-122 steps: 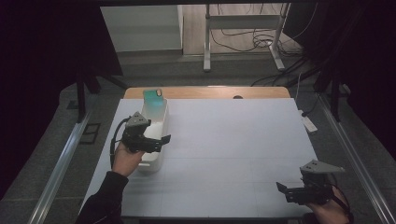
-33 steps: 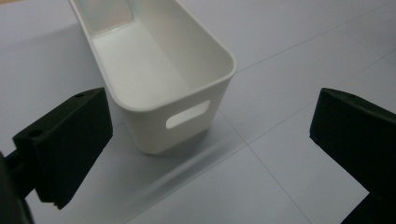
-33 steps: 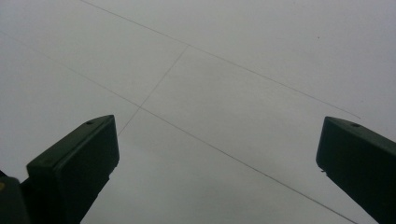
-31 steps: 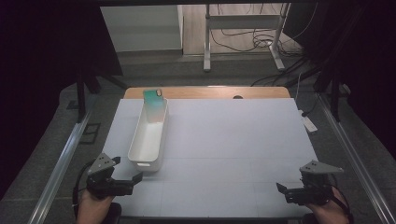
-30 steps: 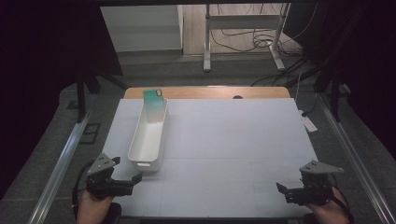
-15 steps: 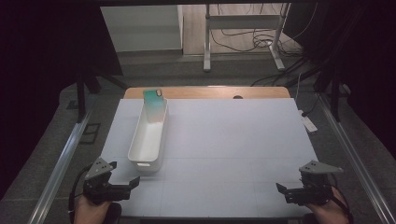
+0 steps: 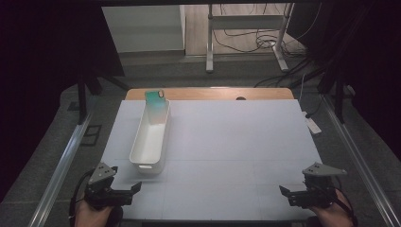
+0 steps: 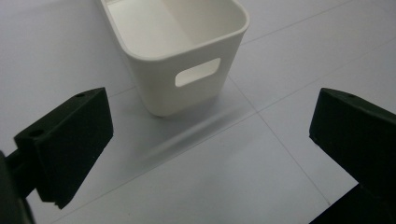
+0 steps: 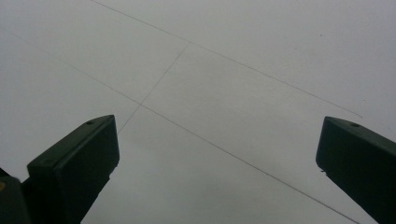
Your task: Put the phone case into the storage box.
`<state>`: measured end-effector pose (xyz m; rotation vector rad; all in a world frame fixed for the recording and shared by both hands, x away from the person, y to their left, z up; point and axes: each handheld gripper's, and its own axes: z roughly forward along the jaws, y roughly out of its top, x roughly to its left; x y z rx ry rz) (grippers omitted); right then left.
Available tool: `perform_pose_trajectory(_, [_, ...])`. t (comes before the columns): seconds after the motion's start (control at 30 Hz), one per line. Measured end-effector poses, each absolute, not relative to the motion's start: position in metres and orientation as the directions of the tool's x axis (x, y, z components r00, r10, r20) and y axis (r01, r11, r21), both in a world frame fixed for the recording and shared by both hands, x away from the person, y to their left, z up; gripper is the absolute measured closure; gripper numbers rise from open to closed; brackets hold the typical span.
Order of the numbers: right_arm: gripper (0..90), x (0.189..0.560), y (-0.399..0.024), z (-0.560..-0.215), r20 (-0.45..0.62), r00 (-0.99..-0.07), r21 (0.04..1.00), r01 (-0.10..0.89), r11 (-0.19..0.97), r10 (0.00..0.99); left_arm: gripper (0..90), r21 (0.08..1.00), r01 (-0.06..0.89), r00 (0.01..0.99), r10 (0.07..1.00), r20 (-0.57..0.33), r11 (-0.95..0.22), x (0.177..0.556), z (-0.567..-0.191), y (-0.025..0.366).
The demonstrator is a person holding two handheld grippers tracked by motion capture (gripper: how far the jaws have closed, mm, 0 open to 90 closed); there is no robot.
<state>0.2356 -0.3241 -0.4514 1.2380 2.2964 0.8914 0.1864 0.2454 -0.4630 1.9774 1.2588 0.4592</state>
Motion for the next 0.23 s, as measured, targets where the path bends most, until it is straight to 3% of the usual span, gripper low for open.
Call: perform_pose_trajectory(0.23, [0.0,0.2355,-0.3240,-0.4518,-0.034,-0.539,0.686,0.599,0.412,0.842,1.3,0.727,0.636,0.453,0.888,-0.083,-0.257,0.1888,-0.4639,0.2433])
